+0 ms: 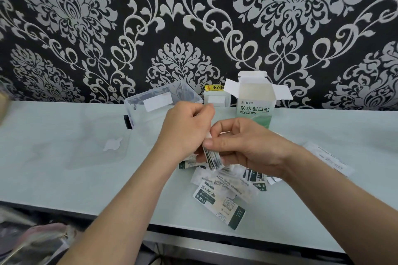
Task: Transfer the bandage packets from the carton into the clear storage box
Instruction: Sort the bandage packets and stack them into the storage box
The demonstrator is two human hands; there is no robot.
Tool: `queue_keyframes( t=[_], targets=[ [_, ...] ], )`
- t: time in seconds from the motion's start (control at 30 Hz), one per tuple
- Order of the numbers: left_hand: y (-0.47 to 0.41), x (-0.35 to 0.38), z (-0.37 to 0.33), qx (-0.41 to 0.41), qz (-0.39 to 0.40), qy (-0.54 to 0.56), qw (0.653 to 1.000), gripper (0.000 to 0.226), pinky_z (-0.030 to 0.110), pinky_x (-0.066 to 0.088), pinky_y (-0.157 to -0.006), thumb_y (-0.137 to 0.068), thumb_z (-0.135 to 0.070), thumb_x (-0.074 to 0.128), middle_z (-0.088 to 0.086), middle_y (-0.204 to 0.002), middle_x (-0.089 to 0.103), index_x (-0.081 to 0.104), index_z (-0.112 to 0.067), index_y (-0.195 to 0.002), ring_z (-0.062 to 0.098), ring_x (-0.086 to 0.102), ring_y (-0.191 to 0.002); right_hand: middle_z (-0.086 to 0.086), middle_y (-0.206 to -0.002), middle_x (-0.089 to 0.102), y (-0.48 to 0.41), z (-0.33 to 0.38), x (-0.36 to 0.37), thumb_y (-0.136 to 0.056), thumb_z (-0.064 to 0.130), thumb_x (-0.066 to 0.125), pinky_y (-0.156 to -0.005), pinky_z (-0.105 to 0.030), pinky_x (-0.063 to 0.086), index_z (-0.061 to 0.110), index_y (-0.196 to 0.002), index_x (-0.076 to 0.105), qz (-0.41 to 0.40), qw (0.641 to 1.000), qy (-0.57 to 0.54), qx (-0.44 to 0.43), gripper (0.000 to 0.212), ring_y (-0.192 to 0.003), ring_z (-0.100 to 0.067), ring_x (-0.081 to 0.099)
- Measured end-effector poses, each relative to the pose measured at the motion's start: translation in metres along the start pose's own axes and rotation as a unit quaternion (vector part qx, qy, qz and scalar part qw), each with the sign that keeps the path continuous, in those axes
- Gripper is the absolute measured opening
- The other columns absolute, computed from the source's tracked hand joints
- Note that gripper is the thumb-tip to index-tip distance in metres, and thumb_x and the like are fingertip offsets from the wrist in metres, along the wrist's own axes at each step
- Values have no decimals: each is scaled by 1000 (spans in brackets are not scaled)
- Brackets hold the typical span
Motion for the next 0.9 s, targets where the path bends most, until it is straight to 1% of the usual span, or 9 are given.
queue_keyframes(
  t=[0.1,0.2,0.3,0.37,0.43,0.5,0.63,0.73,0.9],
  targets=[
    [0,-4,1,-5,-9,14,1000,42,31,42,-66,-97,-43,46,-14,-55,57,64,-16,-70,6,52,-60,-40,-109,61,-2,1,-1,-71,11,81,-62,-25,54,5,-95,59,-5,1000,-24,1,33,-89,-39,63],
    [3,-5,-2,35,53,55,996,36,30,46,-90,-89,-61,48,-16,-106,61,60,-33,-108,1,55,-100,-22,-91,73,-4,2,-6,-74,12,74,-72,-27,54,1,-106,59,-15,994,-108,-6,37,-72,-24,72],
    [12,0,-7,64,182,96,977,84,13,45,-86,-66,-74,63,-15,-142,36,32,-44,-138,-13,47,-114,-14,-83,73,-4,3,-11,-72,9,71,-101,-41,42,7,-88,75,-24,987,-156,-20,16,-72,-20,70],
    [20,5,-11,64,249,137,956,104,5,46,-78,-58,-48,78,-11,-151,21,21,-45,-144,-22,51,-105,-18,-88,72,-3,3,-10,-75,12,70,-88,-40,52,8,-96,75,-24,985,-169,-14,23,-75,-22,69],
    [23,8,-12,77,269,145,949,107,14,51,-82,-59,-31,87,-9,-151,22,22,-48,-143,-7,61,-105,-18,-88,71,-2,3,-8,-77,16,65,-75,-39,57,6,-106,69,-3,984,-175,-10,31,-73,-23,69],
    [23,8,-12,86,249,141,954,100,24,55,-85,-63,-23,89,-9,-144,33,30,-46,-141,7,65,-105,-18,-90,71,-2,4,-7,-80,15,66,-74,-38,57,7,-104,69,8,984,-179,-11,26,-75,-23,69],
    [22,6,-13,138,207,2,969,91,14,42,-96,-65,-35,87,-20,-131,38,38,-40,-141,-6,42,-123,-14,-92,72,-2,2,-7,-83,21,70,-73,-31,56,7,-97,72,46,987,-154,-22,20,-82,-22,69],
    [23,9,-13,152,206,-69,964,92,20,35,-106,-66,-43,84,-21,-130,32,32,-43,-143,-3,29,-128,-13,-92,71,-2,1,-7,-79,19,75,-72,-28,54,-6,-117,57,66,988,-137,-17,49,-82,-20,69],
    [21,3,-12,150,195,-62,967,79,37,45,-101,-63,-48,79,-21,-120,28,38,-49,-131,4,28,-126,-21,-92,70,-2,1,-14,-79,8,65,-68,-32,58,-8,-124,53,25,989,-147,-5,50,-75,-23,69]
  ],
)
Point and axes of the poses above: each hand's wrist, its own y-axis away from the middle knuckle, its own x-axis out of the palm, z = x × y, the point moved 5 cm from there along -y, towards the middle knuckle
